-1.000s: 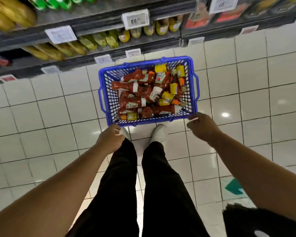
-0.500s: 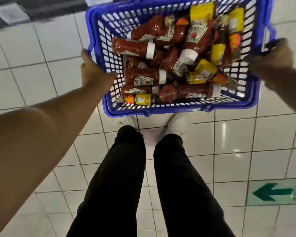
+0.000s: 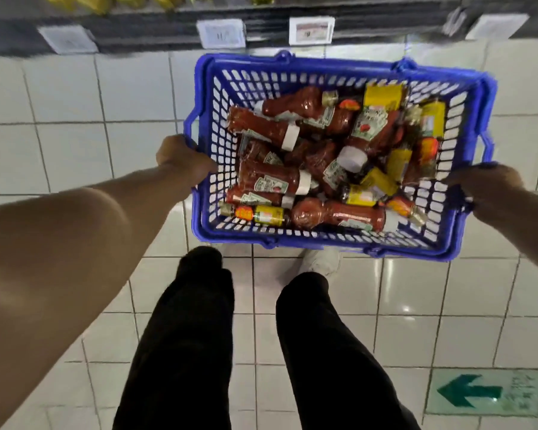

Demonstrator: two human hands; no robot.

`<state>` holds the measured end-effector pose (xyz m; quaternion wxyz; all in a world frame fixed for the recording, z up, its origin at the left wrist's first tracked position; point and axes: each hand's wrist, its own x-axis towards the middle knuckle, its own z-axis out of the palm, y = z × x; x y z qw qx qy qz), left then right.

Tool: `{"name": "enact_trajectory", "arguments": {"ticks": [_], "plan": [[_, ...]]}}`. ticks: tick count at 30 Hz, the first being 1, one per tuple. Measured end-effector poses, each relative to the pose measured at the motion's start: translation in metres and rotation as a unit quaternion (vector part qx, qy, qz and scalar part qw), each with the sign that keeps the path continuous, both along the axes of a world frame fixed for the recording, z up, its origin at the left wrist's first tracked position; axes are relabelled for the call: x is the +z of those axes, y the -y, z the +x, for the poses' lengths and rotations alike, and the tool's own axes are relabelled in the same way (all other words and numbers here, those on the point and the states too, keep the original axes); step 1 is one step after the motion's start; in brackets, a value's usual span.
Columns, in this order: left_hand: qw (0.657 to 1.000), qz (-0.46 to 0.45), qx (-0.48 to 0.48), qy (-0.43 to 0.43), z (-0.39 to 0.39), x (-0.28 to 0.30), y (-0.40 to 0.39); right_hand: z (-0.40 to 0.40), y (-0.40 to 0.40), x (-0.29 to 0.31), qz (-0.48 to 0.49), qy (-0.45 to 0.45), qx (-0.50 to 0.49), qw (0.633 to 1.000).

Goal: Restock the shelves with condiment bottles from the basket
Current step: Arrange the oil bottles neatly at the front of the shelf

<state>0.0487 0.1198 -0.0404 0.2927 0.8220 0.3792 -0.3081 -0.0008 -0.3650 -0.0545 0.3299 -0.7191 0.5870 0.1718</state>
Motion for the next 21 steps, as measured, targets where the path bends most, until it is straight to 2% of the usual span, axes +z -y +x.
{"name": "enact_trajectory", "arguments": {"ticks": [2,4,7,11,14,21], "plan": [[1.0,-0.003,0.002,0.006,-0.004,0.015,-0.018,-0.029,-0.047,0.046,0.069,-0.012,0.02,0.997],[1.0,-0.001,0.009,0.028,-0.016,0.033,-0.04,-0.024,-0.066,0.066,0.042,-0.043,0.018,0.998],[0.999,0.019,0.024,0.032,-0.038,0.066,-0.081,-0.017,-0.099,0.085,0.037,-0.018,0.004,0.999],[0.997,0.012,0.069,0.02,-0.055,0.091,-0.143,-0.015,-0.163,0.102,0.05,-0.014,0.04,0.998],[0.996,0.017,0.088,0.026,-0.05,0.087,-0.2,0.002,-0.221,0.095,0.047,-0.023,0.065,0.997],[0.995,0.026,0.095,0.026,-0.027,0.048,-0.33,0.017,-0.357,0.046,0.08,0.017,0.039,0.996]]}}
